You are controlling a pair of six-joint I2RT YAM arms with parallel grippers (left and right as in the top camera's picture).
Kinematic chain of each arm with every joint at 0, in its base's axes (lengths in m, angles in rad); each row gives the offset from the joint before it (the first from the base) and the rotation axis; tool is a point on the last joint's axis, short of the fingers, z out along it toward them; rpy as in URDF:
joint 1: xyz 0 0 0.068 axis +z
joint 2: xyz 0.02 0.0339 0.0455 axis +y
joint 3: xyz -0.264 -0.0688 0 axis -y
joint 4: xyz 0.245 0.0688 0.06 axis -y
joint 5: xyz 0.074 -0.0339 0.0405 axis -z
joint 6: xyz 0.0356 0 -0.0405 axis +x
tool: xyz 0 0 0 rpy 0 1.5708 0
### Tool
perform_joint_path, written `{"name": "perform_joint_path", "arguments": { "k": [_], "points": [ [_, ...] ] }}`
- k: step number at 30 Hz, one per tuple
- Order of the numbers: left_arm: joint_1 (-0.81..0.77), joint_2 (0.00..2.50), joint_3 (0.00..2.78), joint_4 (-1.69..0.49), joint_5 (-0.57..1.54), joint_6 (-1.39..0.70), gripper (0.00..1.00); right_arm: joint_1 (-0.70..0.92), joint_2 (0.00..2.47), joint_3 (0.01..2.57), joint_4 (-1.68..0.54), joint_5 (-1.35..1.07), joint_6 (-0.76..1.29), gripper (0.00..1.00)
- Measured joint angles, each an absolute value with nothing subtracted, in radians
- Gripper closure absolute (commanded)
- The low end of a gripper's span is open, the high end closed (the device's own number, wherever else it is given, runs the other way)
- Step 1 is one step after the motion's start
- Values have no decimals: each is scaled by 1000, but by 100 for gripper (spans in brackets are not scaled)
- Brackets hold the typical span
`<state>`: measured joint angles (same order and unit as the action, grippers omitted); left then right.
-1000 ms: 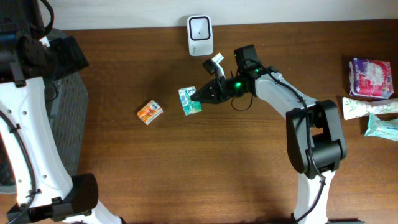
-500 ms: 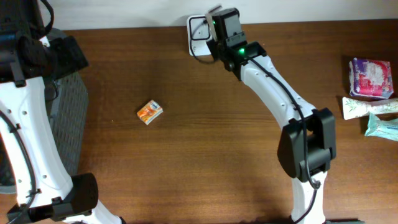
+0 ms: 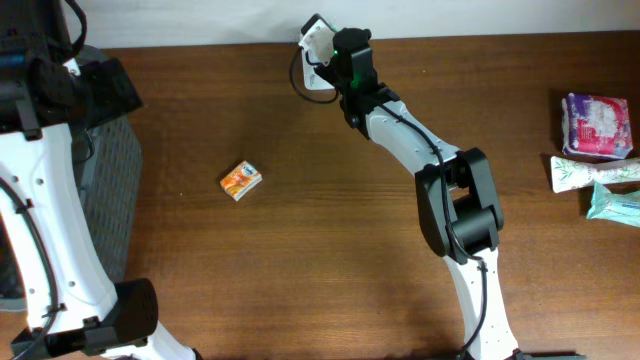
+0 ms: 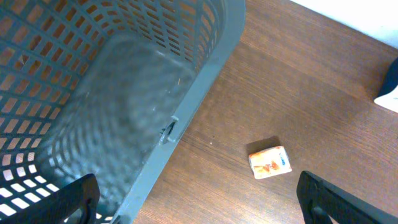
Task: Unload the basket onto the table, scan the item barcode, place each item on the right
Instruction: 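Lift the blue tissue pack and hold its barcode to the scanner, then carry the blue tissue pack right and release it by the wipes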
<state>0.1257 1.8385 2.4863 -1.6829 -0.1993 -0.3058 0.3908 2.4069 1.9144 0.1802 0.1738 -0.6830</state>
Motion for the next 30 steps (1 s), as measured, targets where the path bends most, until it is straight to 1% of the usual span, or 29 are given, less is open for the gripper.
{"name": "perform_joint_path", "arguments": {
  "k": [4,6,8,12,16,17,18,20,23,25,26,28,30],
  "points": [
    [126,1839,2486,-1683,-199,-306,1,391,2420,1914,172,173,-725,96],
    [126,1839,2486,-1683,-199,-306,1,391,2433,1914,219,174,-718,96],
    [126,1839,2486,-1682,-199,-306,1,391,2436,1915,272,212,-706,96],
    [126,1839,2486,-1682,-199,-306,1,391,2436,1980,244,311,-650,96],
    [126,1839,2486,-1683,-199,-306,1,391,2436,2037,117,305,-647,96],
    [126,1839,2486,-1682,-199,-306,1,390,2436,2039,68,289,-654,96],
    [126,1839,2486,-1683,-199,-306,1,390,2436,2042,-28,240,-665,96],
    [126,1839,2486,-1682,-199,-306,1,390,2438,2042,-80,188,-654,96],
    [126,1839,2486,-1682,-200,-306,1,390,2438,2042,-54,191,-602,96],
    [126,1839,2486,-1682,-199,-306,1,387,2434,2042,-10,266,-530,96],
    [126,1839,2486,-1682,-199,-306,1,382,2423,2042,-22,300,-491,96],
    [126,1839,2486,-1683,-199,-306,1,352,2375,2043,-107,348,-387,96],
    [126,1839,2486,-1682,-199,-306,1,290,2291,2044,-284,375,-259,96]
  ]
}}
